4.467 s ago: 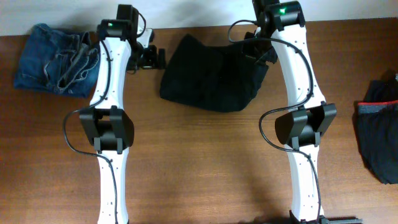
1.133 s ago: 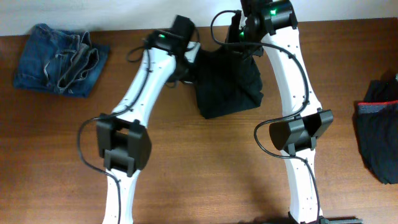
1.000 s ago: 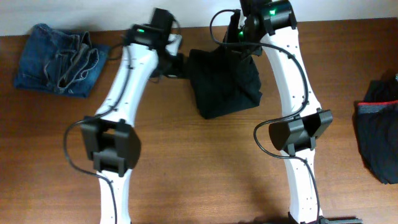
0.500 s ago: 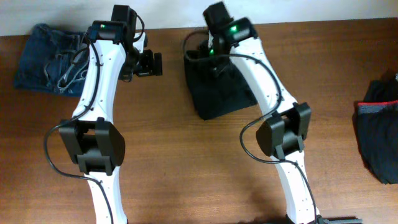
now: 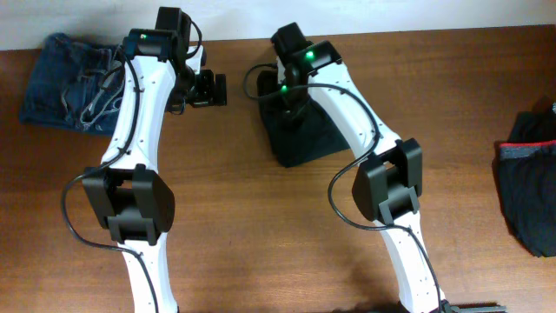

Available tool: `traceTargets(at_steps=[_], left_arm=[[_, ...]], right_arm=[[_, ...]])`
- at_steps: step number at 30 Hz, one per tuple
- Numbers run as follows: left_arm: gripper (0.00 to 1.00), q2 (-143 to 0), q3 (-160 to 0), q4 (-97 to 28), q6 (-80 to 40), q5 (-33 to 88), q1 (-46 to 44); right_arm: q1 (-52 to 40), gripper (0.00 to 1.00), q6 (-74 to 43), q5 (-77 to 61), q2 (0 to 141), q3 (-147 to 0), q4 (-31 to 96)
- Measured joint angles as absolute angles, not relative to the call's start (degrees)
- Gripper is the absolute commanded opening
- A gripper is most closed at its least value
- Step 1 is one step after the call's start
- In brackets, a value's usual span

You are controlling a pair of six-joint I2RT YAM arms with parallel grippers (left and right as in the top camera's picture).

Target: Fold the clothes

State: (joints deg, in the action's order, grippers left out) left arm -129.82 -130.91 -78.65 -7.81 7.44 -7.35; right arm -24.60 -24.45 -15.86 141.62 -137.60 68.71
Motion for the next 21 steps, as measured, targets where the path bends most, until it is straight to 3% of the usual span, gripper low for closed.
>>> traceTargets(at_steps=[7, 16, 20, 21], left_arm=[[0.99, -129.82, -130.91, -78.74, -7.79, 7.25, -7.33], [0.99, -129.82, -130.91, -78.70, -7.81, 6.85, -7.07], [0.99, -129.82, -130.91, -78.87, -7.81, 5.89, -7.14], [0.99, -129.82, -130.91, -79.09, -7.81, 5.69, -7.14]], right_arm=[[-29.93, 0.40, -23.59, -16.62, 141.62, -137.43, 67.18], [-29.15, 0.40, -18.74, -7.22, 139.11, -147.46, 73.71], [-24.77, 0.19, -17.52, -1.76, 134.28, -153.84, 73.80], [-20.64, 0.06, -17.47, -0.12, 132.22, -155.00, 73.10]])
